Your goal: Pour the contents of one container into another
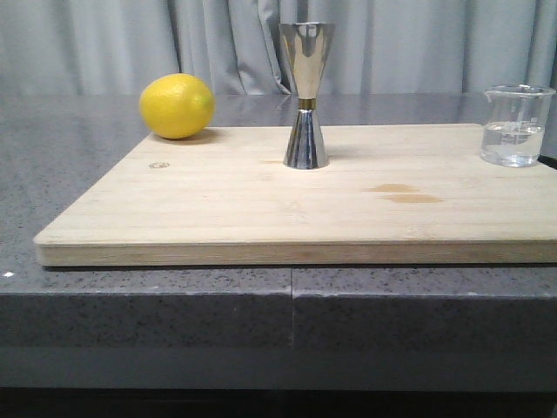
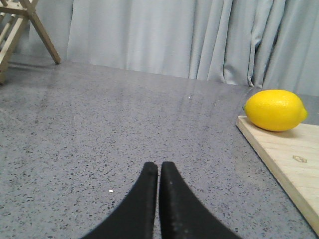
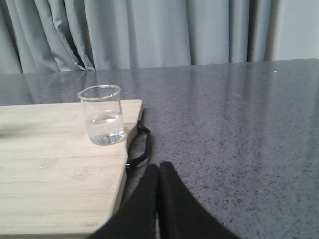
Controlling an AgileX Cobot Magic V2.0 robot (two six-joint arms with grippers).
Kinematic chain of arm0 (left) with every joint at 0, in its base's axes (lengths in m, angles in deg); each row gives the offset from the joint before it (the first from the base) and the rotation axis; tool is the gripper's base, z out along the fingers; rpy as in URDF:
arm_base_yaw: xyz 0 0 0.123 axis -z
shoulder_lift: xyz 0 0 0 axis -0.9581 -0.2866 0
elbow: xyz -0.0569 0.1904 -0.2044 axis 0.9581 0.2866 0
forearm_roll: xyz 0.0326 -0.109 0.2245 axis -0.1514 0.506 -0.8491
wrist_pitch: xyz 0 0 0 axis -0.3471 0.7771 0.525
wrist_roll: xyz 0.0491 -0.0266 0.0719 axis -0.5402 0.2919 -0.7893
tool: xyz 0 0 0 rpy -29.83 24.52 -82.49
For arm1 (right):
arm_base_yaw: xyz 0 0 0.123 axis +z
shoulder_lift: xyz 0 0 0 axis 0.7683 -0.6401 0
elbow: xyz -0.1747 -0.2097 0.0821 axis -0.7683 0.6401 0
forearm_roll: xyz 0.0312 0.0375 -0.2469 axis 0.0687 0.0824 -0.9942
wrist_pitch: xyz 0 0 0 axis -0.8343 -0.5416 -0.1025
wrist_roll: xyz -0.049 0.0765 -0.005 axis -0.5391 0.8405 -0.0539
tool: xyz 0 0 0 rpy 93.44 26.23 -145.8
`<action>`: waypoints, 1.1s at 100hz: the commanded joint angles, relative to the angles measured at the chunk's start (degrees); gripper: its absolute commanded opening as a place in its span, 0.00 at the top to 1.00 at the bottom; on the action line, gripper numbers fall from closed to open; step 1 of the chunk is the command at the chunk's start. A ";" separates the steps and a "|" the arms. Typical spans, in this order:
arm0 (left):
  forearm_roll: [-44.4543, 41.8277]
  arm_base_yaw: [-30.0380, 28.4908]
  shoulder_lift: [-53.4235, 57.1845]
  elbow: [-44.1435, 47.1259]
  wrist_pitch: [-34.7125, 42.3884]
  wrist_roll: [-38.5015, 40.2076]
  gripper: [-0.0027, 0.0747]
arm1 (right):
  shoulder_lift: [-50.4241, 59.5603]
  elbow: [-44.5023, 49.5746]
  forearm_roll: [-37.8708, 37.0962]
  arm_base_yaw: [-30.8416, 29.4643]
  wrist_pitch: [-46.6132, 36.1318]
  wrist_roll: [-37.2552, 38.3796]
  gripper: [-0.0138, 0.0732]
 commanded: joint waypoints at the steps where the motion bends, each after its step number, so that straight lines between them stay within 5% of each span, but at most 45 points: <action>1: 0.51 -0.20 1.36 1.23 4.27 0.06 0.99 | 1.19 1.47 -0.17 -0.26 -4.68 0.13 0.92; 110: 0.51 -0.20 1.36 1.23 4.27 0.06 0.99 | 1.19 1.47 -0.17 -0.26 -5.63 0.13 0.92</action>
